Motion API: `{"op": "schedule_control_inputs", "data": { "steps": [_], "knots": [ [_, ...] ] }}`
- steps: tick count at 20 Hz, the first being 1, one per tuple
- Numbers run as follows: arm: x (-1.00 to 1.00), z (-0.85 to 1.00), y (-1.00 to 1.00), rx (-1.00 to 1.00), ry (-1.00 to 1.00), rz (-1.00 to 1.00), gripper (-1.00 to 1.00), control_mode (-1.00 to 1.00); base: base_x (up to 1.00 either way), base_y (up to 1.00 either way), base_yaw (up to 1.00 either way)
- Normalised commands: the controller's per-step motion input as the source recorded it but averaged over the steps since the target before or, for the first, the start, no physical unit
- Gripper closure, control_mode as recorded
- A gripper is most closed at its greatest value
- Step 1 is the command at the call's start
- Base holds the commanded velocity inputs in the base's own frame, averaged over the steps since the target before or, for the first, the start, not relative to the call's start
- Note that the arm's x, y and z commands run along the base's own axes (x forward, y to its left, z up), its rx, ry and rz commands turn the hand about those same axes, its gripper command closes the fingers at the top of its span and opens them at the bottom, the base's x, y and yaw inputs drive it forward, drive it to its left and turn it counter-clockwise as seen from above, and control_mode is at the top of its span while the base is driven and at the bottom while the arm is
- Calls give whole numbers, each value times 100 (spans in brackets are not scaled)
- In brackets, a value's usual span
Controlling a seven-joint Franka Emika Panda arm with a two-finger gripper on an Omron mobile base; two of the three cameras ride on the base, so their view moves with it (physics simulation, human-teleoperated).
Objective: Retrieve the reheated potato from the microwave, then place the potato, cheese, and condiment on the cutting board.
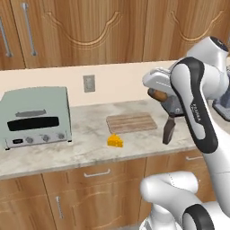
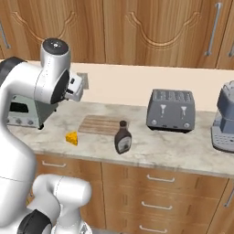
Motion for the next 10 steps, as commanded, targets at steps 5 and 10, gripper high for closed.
{"op": "schedule_control_inputs", "data": {
  "steps": [5,10],
  "knots": [
    [0,0,0,0,0,0,100,100,50,-38,15],
    [0,0,0,0,0,0,100,100,54,-38,6]
  ]
}}
